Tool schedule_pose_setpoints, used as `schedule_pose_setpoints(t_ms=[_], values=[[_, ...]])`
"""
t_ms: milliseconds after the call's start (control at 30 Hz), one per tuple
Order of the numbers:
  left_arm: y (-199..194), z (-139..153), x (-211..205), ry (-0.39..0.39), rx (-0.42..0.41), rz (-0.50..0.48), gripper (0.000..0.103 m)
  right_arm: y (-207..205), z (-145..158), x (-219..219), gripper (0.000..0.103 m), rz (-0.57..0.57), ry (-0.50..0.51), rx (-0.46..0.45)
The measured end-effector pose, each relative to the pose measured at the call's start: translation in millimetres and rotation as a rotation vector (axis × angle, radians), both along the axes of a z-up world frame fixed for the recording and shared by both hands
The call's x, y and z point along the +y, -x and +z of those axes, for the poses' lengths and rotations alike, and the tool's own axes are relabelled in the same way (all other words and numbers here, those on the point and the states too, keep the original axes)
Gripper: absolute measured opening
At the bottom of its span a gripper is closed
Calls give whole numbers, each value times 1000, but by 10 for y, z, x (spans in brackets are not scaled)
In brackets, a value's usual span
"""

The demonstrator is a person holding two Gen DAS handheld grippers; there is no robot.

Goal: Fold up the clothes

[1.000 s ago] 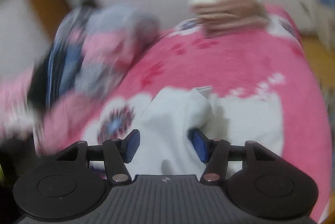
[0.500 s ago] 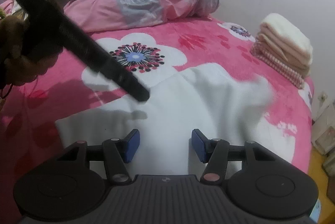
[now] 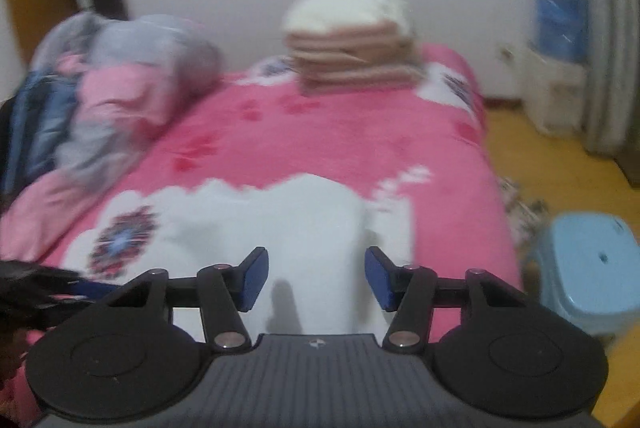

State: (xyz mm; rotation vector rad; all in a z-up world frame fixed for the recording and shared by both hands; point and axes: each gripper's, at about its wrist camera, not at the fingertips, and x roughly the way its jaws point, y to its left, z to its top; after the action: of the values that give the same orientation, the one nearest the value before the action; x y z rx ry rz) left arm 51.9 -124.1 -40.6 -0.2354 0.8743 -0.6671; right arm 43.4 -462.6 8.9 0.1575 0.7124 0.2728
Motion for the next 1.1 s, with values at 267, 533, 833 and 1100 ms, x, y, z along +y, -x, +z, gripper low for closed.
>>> schedule_pose_setpoints(t_ms=[267, 533, 833, 1100], values=[[-92, 82, 31, 28, -2, 20, 56, 9, -31, 110, 4, 57, -59, -67], [-429, 156, -238, 155, -13, -13, 57, 344, -119, 1085, 4, 421, 389, -219], [-580, -41, -580, -7, -51, -1, 57, 477, -105, 1095, 17, 467, 425, -212], [-557, -38, -555, -1, -45, 8, 57, -91, 203, 57, 40, 244, -69, -16]])
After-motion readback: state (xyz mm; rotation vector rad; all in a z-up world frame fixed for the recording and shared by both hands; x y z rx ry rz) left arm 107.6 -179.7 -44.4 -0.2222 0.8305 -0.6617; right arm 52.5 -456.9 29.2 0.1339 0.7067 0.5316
